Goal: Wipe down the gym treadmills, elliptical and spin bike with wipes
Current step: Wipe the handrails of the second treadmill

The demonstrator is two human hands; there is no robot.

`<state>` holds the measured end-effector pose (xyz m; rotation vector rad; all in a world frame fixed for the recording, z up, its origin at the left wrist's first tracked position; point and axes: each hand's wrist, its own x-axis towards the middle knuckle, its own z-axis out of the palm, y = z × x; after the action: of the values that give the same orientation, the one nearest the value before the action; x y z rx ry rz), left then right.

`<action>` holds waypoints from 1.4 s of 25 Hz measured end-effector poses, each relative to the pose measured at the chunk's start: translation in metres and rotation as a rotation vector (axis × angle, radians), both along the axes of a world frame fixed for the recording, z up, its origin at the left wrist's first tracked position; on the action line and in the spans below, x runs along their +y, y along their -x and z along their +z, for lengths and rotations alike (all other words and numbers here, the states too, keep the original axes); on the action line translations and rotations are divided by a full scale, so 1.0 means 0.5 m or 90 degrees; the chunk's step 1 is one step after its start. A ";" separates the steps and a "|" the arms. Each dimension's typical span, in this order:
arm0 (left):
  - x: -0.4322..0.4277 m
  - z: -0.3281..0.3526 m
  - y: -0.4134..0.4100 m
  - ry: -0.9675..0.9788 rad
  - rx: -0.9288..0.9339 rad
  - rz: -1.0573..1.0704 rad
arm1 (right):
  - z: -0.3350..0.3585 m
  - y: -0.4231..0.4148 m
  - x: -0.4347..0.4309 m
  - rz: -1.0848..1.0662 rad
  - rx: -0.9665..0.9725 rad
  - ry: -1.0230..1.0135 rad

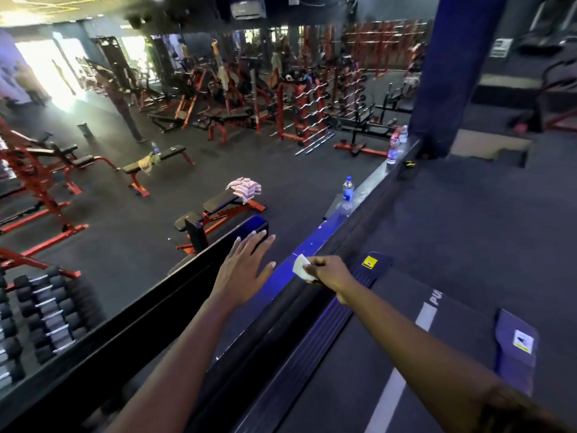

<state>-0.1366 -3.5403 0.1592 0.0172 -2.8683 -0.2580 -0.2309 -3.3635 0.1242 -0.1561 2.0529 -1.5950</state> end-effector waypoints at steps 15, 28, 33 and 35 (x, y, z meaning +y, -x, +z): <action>0.476 -0.057 0.637 -0.095 -0.258 -0.169 | 0.048 0.472 0.555 -0.068 0.210 -0.420; 0.826 -0.143 1.208 -0.050 -0.321 -0.267 | 0.014 0.969 0.879 -0.106 0.148 -0.523; 0.879 -0.123 1.468 -0.031 -0.324 -0.273 | 0.014 1.208 0.920 -0.101 0.167 -0.535; 0.901 -0.112 1.556 -0.024 -0.321 -0.278 | 0.014 1.295 0.933 -0.097 0.171 -0.531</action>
<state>-0.9149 -3.0899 0.1030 -0.6267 -3.3355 -0.4452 -0.8783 -2.8968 0.1313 0.1000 2.8141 -0.6963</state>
